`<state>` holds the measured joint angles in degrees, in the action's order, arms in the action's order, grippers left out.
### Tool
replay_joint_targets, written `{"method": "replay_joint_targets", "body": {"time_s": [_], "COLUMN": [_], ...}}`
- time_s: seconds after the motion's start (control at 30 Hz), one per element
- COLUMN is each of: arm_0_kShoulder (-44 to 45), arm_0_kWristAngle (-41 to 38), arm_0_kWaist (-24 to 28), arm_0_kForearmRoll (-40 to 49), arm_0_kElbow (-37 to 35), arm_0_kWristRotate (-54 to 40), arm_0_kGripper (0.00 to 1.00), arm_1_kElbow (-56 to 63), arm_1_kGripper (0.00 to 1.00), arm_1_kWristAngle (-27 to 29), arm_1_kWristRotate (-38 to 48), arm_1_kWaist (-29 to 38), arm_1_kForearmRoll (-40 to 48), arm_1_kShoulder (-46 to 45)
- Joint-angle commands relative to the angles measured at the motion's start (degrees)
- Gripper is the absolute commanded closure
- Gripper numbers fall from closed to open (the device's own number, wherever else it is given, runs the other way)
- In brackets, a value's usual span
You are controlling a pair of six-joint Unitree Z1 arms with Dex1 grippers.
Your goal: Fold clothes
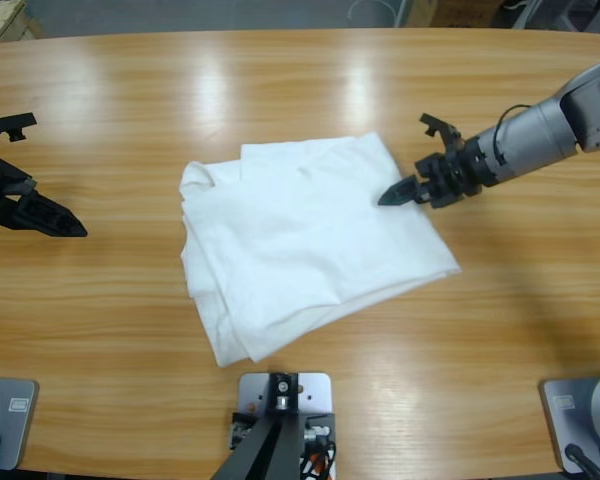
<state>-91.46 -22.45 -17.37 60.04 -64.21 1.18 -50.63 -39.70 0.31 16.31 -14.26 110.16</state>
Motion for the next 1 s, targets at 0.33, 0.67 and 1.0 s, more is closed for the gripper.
{"method": "replay_joint_targets", "body": {"time_s": [0.33,0.67,1.0], "arm_0_kShoulder": [-2.04,-1.86,-1.98], "arm_0_kWristAngle": [-0.14,-0.19,-0.30], "arm_0_kWaist": [-0.47,-0.47,-2.16], "arm_0_kForearmRoll": [-0.51,-0.51,-0.54], "arm_0_kElbow": [0.75,0.75,0.75], "arm_0_kWristRotate": [0.23,0.14,0.14], "arm_0_kGripper": [0.000,0.000,0.000], "arm_1_kElbow": [0.20,0.62,-0.05], "arm_1_kGripper": [1.000,1.000,1.000], "arm_1_kWristAngle": [-4.51,1.19,7.29], "arm_1_kWristRotate": [-3.91,-3.91,-4.35], "arm_1_kWaist": [-4.32,-4.66,-17.51], "arm_1_kForearmRoll": [-0.49,-3.84,-9.47], "arm_1_kShoulder": [3.19,-0.71,-6.20]}}
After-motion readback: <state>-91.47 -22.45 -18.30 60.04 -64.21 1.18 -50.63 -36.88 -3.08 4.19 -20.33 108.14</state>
